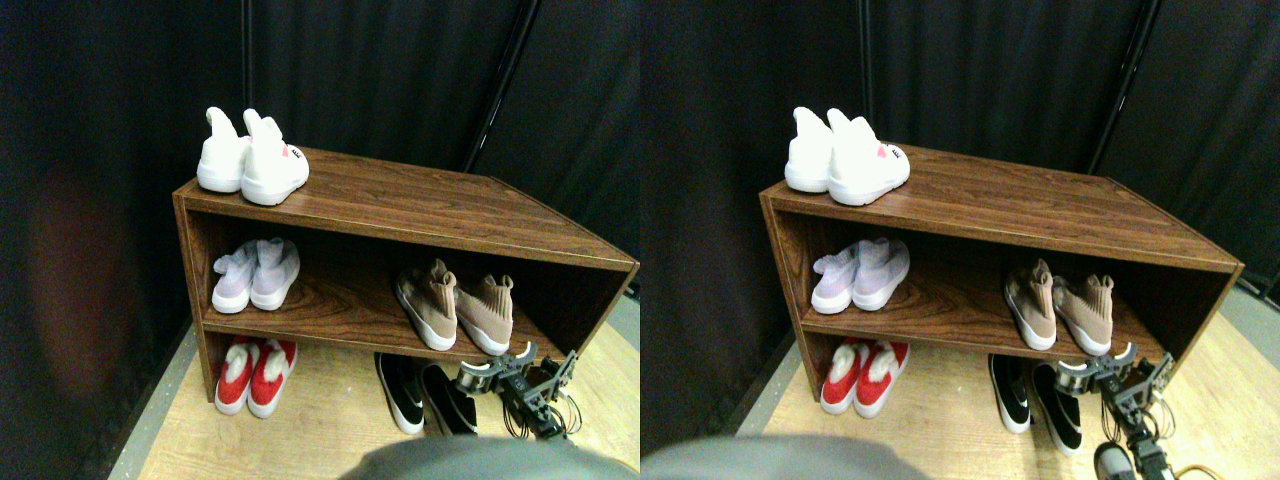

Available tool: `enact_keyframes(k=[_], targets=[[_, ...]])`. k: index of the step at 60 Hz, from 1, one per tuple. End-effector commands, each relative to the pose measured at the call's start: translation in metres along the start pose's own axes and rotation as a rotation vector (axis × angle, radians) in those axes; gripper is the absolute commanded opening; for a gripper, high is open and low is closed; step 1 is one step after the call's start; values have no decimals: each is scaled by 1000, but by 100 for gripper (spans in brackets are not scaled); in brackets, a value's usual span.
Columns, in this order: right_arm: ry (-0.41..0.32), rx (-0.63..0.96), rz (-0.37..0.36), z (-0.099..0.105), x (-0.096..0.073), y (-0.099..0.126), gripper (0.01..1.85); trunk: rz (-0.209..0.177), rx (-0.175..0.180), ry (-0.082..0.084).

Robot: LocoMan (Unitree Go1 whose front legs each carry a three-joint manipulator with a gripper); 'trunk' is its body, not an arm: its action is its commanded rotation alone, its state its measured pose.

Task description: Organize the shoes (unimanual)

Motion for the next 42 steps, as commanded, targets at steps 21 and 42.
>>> enact_keyframes(k=[21, 42], targets=[[6, -103, 140, 25, -49, 24, 140, -11, 10, 8], [-213, -142, 159, 55, -78, 47, 6, -19, 12, 14]])
